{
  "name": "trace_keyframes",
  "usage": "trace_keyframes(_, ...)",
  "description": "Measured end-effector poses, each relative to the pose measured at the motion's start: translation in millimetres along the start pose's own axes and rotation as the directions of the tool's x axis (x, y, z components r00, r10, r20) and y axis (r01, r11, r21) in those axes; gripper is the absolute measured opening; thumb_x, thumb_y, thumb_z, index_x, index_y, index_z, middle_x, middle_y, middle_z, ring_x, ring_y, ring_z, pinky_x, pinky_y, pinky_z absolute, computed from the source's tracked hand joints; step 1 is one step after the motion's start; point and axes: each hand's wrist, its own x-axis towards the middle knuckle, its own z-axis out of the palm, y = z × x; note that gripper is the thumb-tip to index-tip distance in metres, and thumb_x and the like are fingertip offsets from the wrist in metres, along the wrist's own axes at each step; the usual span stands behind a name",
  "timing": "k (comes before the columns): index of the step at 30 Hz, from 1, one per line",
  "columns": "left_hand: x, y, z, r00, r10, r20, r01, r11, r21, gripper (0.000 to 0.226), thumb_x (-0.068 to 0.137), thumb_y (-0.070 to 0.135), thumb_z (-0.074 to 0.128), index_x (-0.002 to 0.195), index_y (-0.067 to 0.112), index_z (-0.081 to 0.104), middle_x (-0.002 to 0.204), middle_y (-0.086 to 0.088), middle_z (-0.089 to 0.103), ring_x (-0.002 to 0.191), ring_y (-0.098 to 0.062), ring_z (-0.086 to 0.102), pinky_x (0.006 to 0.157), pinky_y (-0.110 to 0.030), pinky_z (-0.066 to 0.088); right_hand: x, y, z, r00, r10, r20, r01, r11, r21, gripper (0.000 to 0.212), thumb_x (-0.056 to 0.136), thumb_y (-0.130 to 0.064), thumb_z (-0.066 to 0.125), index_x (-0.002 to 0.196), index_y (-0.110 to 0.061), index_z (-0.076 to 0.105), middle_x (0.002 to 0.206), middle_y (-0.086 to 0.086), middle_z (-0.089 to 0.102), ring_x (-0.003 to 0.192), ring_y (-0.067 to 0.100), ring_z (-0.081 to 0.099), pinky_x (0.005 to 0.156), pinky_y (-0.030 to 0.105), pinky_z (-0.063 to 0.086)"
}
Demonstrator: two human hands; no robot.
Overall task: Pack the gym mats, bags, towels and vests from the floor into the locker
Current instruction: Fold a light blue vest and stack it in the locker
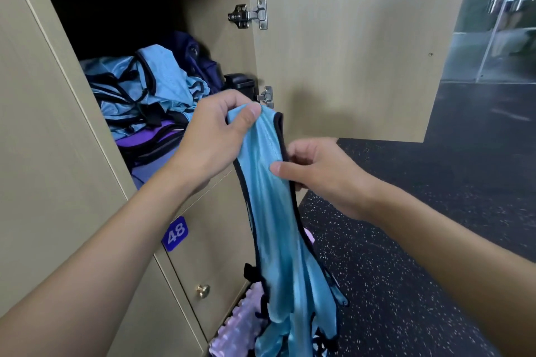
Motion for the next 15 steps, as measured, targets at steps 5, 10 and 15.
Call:
trace_keyframes(5, 9, -11, -9, 0.988, 0.034, -0.150, -0.030, 0.999, 0.026, 0.017, 0.101, 0.020, 0.058, 0.085, 0.015, 0.063, 0.079, 0.009, 0.059, 0.069, 0.000, 0.050, 0.070, -0.020, 0.042, -3, -1, -2, 1.000, 0.006, -0.009, -0.006, 1.000, -0.025, 0.015, 0.090, -0.009, 0.070, 0.079, -0.011, 0.060, 0.081, 0.010, 0.057, 0.073, 0.018, 0.049, 0.072, 0.035, 0.042)
trace_keyframes(10, 10, -8, -14, 0.985, 0.086, -0.149, -0.065, 0.987, 0.146, 0.018, 0.100, 0.017, 0.058, 0.082, 0.019, 0.059, 0.080, 0.014, 0.057, 0.070, 0.012, 0.051, 0.068, -0.005, 0.038, -6, -7, -2, 0.998, -0.049, -0.041, 0.049, 0.999, -0.015, 0.014, 0.091, -0.008, 0.068, 0.080, -0.010, 0.060, 0.077, 0.003, 0.063, 0.061, 0.005, 0.052, 0.060, 0.013, 0.042)
trace_keyframes(15, 12, -9, -16, 0.987, 0.018, -0.162, -0.001, 0.994, 0.109, 0.022, 0.103, 0.018, 0.054, 0.083, 0.025, 0.061, 0.085, 0.011, 0.062, 0.079, 0.005, 0.056, 0.079, -0.019, 0.047, -6, -9, -3, 0.997, -0.066, -0.035, 0.064, 0.996, -0.060, 0.015, 0.092, -0.010, 0.068, 0.078, -0.014, 0.062, 0.073, -0.001, 0.061, 0.063, 0.006, 0.050, 0.060, 0.011, 0.041)
